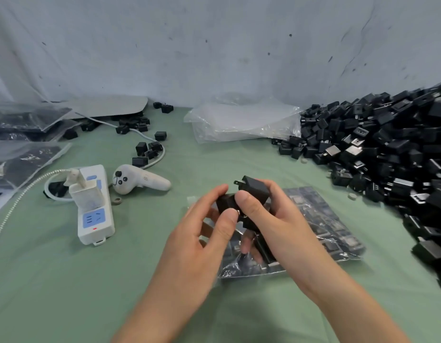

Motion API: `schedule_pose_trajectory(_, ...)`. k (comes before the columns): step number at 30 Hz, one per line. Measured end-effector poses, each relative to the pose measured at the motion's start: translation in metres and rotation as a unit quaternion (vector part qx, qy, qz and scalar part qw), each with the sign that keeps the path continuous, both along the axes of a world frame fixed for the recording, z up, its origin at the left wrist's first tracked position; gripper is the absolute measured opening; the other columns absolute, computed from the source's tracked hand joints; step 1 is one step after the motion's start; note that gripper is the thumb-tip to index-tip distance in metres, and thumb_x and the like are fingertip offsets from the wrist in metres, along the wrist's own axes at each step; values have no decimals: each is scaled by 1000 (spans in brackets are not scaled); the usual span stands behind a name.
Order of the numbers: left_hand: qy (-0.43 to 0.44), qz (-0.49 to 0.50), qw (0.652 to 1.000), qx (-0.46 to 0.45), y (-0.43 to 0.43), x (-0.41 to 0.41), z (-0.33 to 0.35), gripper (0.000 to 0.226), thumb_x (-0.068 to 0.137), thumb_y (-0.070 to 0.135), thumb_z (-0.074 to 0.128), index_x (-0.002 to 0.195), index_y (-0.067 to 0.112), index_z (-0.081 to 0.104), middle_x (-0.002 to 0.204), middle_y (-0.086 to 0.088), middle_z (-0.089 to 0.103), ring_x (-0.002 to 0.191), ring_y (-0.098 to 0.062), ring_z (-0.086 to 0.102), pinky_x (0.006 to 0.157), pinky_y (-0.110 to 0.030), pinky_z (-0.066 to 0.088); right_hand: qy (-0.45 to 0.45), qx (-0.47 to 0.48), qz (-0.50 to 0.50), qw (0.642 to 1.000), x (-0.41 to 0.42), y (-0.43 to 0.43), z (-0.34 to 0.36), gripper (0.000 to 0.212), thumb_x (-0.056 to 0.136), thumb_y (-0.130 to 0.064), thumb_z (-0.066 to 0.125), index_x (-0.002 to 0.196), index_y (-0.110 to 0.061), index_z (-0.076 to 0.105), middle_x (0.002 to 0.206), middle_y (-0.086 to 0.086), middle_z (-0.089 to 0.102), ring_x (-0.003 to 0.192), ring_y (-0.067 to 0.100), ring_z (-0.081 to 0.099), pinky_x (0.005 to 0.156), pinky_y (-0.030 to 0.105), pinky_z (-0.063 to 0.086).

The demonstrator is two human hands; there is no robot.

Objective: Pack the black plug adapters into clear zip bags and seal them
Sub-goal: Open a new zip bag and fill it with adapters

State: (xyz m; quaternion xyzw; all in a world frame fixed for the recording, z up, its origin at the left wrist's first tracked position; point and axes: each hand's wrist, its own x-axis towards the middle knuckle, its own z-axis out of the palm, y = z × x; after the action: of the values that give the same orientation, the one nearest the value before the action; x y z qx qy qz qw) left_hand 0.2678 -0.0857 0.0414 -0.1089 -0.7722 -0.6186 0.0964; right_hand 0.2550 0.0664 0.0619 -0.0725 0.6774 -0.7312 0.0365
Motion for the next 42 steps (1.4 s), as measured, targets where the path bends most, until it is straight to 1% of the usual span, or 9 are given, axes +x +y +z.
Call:
schedule_pose_trajectory(9,-67,-15,995,77,-8,-3,0,26,73,50,78,91,45,60,95,16,71,73,-6,66,66,-15,50,22,6,-34,999,-12,-4,-7,38,82,-50,65,109,-25,52,97,-1,76,47,19,60,36,28,39)
schedule_pose_trajectory(17,-109,149,964,-190,-54,-6,-22,30,82,16,77,92,37,57,89,21,64,67,-1,60,62,-8,42,14,-2,-121,992,-21,26,-15,32,91,-46,62,110,-22,53,99,-2,76,46,17,55,38,29,42)
schedule_pose_trajectory(20,-156,88,975,-134,-43,-4,-31,34,83,4,73,95,33,61,93,11,67,63,-2,62,60,-9,44,7,9,-134,991,-23,29,-23,30,93,-45,62,111,-22,53,99,-1,75,46,17,54,38,28,41)
schedule_pose_trajectory(24,-233,24,972,4,-34,-4,-36,34,86,-9,62,103,21,66,95,5,76,83,-9,72,75,-17,53,-11,-7,-135,991,-26,30,-26,31,94,-44,63,112,-21,53,98,0,76,47,17,54,38,27,41)
schedule_pose_trajectory(27,-266,-3,955,133,-32,-4,-33,31,90,-9,51,108,8,69,101,-10,77,95,-21,73,86,-32,57,-20,-23,-130,991,-25,31,-27,31,93,-43,63,112,-20,54,98,0,76,47,17,54,39,26,41)
schedule_pose_trajectory(29,-263,12,944,201,-30,-4,-32,24,97,-4,49,106,3,70,102,-15,76,94,-21,73,82,-29,60,-23,-26,-130,991,-24,31,-28,32,94,-43,63,112,-19,54,97,0,76,47,17,54,39,26,41)
schedule_pose_trajectory(36,-187,87,973,105,-14,0,-38,18,88,5,69,103,14,67,95,-5,75,81,-9,71,67,-12,53,-27,-26,-126,991,-20,34,-31,33,93,-45,64,112,-21,54,98,0,76,48,16,55,39,25,41)
schedule_pose_trajectory(40,-193,101,973,75,-8,2,-41,28,92,9,66,116,22,59,92,-4,76,86,-23,71,79,-32,56,-25,-18,-119,992,-17,32,-35,33,93,-46,64,112,-21,53,99,-1,76,47,17,55,39,26,41)
schedule_pose_trajectory(42,-214,90,970,70,-11,3,-39,27,99,14,57,122,29,55,91,2,78,81,-21,71,71,-34,56,-24,-13,-114,993,-15,30,-37,33,93,-47,64,112,-22,53,99,-1,76,48,17,55,40,26,42)
